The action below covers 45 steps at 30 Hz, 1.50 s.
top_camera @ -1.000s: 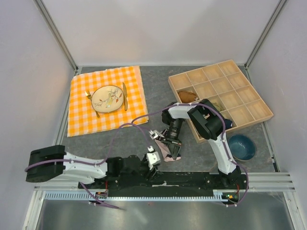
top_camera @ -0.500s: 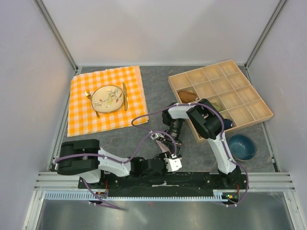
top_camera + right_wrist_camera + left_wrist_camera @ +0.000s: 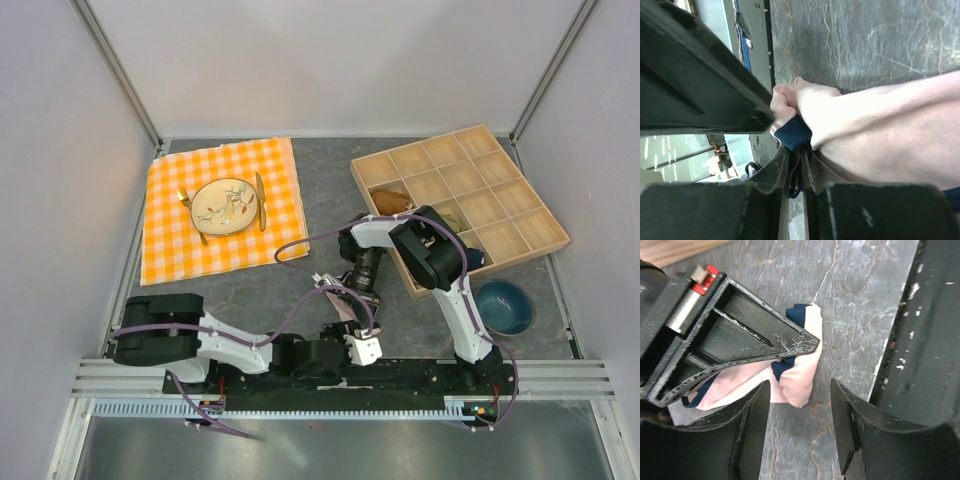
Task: Roll the underwear
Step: Roll the underwear to the center of the board.
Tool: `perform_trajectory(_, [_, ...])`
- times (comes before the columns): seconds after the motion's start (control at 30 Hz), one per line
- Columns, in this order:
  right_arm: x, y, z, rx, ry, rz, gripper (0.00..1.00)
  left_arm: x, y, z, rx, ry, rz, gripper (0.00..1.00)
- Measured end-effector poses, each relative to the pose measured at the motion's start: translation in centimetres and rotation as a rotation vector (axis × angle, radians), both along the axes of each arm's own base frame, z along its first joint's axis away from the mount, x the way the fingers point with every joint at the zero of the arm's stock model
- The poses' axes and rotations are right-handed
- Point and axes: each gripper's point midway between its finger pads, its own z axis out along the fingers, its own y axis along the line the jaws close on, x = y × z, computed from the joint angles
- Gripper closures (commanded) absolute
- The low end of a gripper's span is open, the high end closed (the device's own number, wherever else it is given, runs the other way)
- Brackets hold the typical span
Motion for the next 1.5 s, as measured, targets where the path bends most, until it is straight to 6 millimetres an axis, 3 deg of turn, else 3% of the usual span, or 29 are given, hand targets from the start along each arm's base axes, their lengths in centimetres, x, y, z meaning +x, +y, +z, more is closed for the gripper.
perform_trajectory(0.27, [0.0, 0.0, 0.0, -0.001, 0.000, -0.002, 0.83, -1.1, 0.0, 3.6, -0.079, -0.043, -0.050, 0.41])
perform_trajectory(0.37, [0.0, 0.0, 0.0, -0.002, 0.001, -0.002, 0.83, -1.1, 0.0, 3.0, -0.045, -0.062, -0.068, 0.41])
perform_trajectory(0.57, [0.0, 0.0, 0.0, -0.003, 0.001, -0.002, 0.82, -0.8, -0.4, -0.4, 0.104, -0.101, -0.099, 0.41])
perform_trajectory(0.7, [0.0, 0.0, 0.0, -0.004, 0.002, -0.003, 0.82, -0.5, -1.3, -0.4, 0.111, -0.125, -0.094, 0.44])
perform_trajectory(0.73, [0.0, 0.0, 0.0, -0.004, 0.001, -0.003, 0.82, -0.5, -1.3, -0.4, 0.112, -0.126, -0.094, 0.47])
perform_trajectory(0.77, [0.0, 0.0, 0.0, -0.004, 0.002, -0.003, 0.82, -0.4, -1.3, -0.4, 0.113, -0.125, -0.093, 0.59])
perform_trajectory(0.87, [0.0, 0.0, 0.0, -0.005, 0.002, -0.003, 0.82, -0.4, -1.1, -0.7, 0.129, -0.126, -0.090, 0.82])
perform_trajectory(0.93, [0.0, 0.0, 0.0, -0.005, 0.002, -0.003, 0.79, -0.2, -0.8, -0.9, 0.139, -0.122, -0.081, 0.89])
perform_trajectory(0.97, [0.0, 0.0, 0.0, -0.005, 0.002, -0.003, 0.78, -0.2, -0.7, -1.0, 0.140, -0.115, -0.076, 0.98])
perform_trajectory(1.33, [0.4, 0.2, 0.9, 0.037, -0.021, -0.010, 0.57, -1.2, -0.7, -1.0, 0.041, 0.151, 0.014, 0.98])
perform_trajectory(1.5, [3.5, 0.8, 2.8, 0.170, -0.173, -0.069, 0.55, -0.9, 0.5, -0.8, -0.088, 0.378, 0.058, 0.98])
